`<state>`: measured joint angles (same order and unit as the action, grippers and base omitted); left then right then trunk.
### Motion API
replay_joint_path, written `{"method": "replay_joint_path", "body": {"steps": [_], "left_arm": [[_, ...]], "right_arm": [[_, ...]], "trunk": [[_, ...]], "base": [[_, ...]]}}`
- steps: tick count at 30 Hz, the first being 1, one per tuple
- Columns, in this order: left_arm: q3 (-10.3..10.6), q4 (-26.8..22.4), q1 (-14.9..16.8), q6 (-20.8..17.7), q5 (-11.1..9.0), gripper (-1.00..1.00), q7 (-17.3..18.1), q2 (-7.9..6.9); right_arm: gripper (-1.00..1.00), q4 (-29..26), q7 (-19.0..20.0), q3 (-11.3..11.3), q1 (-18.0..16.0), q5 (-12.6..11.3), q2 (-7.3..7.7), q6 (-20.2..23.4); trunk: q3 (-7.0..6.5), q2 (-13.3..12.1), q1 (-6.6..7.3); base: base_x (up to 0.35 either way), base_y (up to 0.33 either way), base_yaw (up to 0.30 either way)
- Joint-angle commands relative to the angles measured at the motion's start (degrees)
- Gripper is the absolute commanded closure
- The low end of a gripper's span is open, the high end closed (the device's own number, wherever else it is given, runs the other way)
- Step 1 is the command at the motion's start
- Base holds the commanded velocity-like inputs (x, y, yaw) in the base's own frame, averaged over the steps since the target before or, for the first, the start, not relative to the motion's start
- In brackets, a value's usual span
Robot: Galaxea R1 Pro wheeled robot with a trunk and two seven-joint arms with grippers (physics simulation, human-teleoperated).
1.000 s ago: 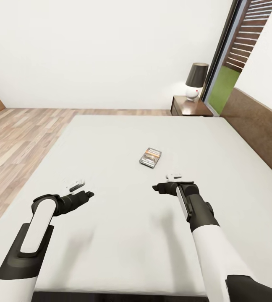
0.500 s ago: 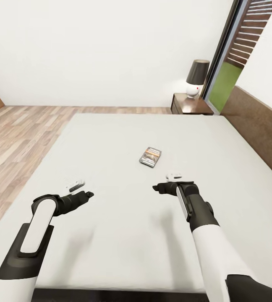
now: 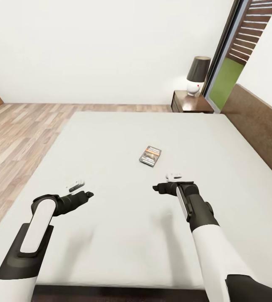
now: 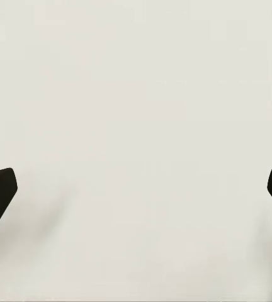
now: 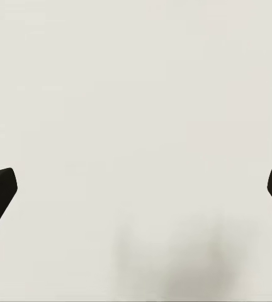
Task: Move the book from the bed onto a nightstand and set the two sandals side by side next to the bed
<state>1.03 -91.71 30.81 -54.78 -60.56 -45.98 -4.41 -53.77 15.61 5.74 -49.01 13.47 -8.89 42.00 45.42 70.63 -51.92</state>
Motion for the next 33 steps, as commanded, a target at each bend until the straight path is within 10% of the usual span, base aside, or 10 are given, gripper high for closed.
{"method": "replay_joint_path", "body": {"steps": [1,33], "left_arm": [[0.1,-0.1,0.0,-0.1,-0.5,-1.0,-0.6,-0.06],[0.0,0.4,0.0,0.0,-0.5,-1.0,-0.2,-0.07]], "right_arm": [[-1.0,-0.1,0.6,0.2,0.0,0.6,-0.08,0.2],[-1.0,0.2,0.6,0.2,0.0,0.8,-0.08,0.1]], "trunk": [[-0.05,-0.4,0.23],[-2.95,-13.2,7.25]], "base": [[0.0,0.0,0.0],[0.0,0.0,0.0]]}}
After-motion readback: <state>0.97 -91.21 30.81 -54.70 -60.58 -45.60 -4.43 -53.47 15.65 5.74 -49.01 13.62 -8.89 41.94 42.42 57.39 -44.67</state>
